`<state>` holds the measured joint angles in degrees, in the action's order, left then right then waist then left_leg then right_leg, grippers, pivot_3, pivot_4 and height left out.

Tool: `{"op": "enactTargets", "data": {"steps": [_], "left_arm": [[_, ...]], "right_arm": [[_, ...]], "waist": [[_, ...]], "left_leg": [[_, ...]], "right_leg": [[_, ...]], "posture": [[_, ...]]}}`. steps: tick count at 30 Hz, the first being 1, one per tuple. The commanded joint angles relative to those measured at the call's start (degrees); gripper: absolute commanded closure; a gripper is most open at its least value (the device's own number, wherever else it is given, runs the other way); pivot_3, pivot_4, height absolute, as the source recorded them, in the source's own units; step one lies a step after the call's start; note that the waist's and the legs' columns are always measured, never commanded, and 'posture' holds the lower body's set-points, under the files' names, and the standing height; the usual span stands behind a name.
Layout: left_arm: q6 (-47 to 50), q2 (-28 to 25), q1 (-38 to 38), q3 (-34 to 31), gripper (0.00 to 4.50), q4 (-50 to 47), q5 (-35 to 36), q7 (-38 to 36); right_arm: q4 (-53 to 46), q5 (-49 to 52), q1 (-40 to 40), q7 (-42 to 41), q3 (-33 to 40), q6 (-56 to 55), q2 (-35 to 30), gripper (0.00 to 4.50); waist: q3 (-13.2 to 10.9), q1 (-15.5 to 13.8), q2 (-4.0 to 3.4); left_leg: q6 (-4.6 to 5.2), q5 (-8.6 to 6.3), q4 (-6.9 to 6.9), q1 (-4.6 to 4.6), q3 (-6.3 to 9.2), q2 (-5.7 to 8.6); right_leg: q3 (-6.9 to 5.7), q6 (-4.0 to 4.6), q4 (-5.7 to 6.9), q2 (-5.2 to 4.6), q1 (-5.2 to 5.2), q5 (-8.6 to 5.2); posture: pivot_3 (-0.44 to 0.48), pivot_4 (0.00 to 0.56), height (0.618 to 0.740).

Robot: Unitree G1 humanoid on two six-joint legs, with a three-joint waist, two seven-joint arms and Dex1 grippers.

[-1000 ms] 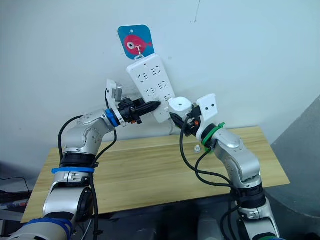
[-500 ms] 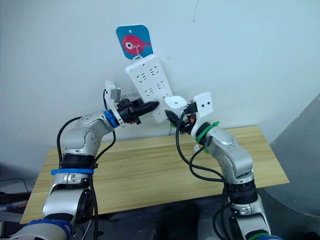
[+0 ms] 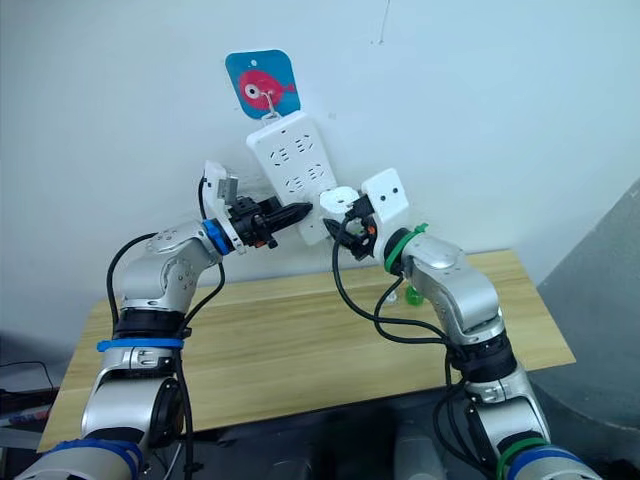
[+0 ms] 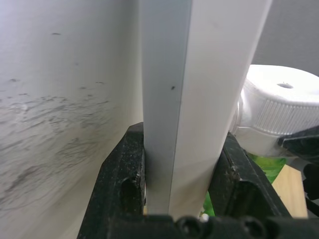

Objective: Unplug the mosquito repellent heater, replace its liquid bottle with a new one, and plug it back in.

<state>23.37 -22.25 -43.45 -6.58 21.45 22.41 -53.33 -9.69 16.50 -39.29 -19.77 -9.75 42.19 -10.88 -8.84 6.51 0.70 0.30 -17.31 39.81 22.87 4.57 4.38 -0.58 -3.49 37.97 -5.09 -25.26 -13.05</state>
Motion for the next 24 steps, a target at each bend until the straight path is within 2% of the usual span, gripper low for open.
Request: {"op": "enactTargets", "data": {"steps": [1,5,9,14,19,23,24], "left_arm": [[-0.7,1.9,-1.5,3.0,3.13,-2.7,1.6,-4.2],[-0.6,2.0,-1.5,3.0,3.13,-3.0,1.6,-4.4],[-0.3,1.7,-1.3,3.0,3.13,-3.4,1.5,-4.9],[-0.2,2.0,-1.7,2.7,3.13,-3.1,1.5,-4.4],[-1.3,2.1,-1.6,3.0,3.13,-2.6,0.5,-4.0],[-3.2,1.8,-1.9,2.3,3.13,-1.0,-0.7,-2.9],[-3.5,1.6,-1.9,2.2,3.13,-0.7,-0.9,-2.9]], "right_arm": [[1.6,0.3,-1.3,0.7,1.2,-2.8,3.0,1.52],[3.9,2.8,-1.2,1.2,4.1,-2.4,7.4,1.52],[5.6,-2.6,-2.9,-1.2,0.3,-5.1,4.5,1.52],[5.5,-1.7,-5.0,-1.0,1.7,-3.3,5.2,1.52],[4.6,-1.2,-3.9,-1.8,1.6,-3.6,5.6,1.52],[-1.3,0.9,0.0,-3.4,2.7,0.1,3.0,0.20],[-3.6,1.4,1.4,-4.1,2.8,1.6,1.6,0.02]], "waist": [[0.0,0.0,-0.01],[0.0,0.1,-0.02],[0.0,0.1,-0.03],[0.0,0.2,-0.06],[0.0,0.3,-0.06],[0.0,-0.3,-0.06],[0.0,-0.5,-0.06]], "left_leg": [[0.00,0.00,0.00,0.00,0.00,0.02],[0.00,0.00,0.01,-0.02,-0.01,0.00],[0.00,0.00,0.03,-0.03,-0.02,0.00],[0.00,0.00,0.02,-0.04,-0.04,-0.03],[-0.01,0.00,0.05,-0.04,-0.04,-0.02],[0.00,0.00,0.05,-0.02,0.03,0.02],[0.00,0.00,0.03,0.02,0.10,0.02]], "right_leg": [[0.02,0.00,0.00,-0.03,0.00,0.00],[0.03,0.00,0.02,-0.06,0.00,0.00],[0.05,0.00,0.05,-0.06,0.01,0.00],[0.04,0.00,0.06,-0.05,0.00,0.00],[0.06,0.00,0.07,-0.05,0.00,0.00],[0.00,0.00,0.05,-0.05,0.03,0.00],[-0.05,0.00,0.00,-0.05,0.03,0.00]], "posture": [[-0.183,0.177,0.740],[-0.176,0.179,0.740],[-0.176,0.179,0.740],[-0.176,0.185,0.740],[-0.175,0.183,0.740],[-0.171,0.182,0.740],[-0.172,0.181,0.740]]}}
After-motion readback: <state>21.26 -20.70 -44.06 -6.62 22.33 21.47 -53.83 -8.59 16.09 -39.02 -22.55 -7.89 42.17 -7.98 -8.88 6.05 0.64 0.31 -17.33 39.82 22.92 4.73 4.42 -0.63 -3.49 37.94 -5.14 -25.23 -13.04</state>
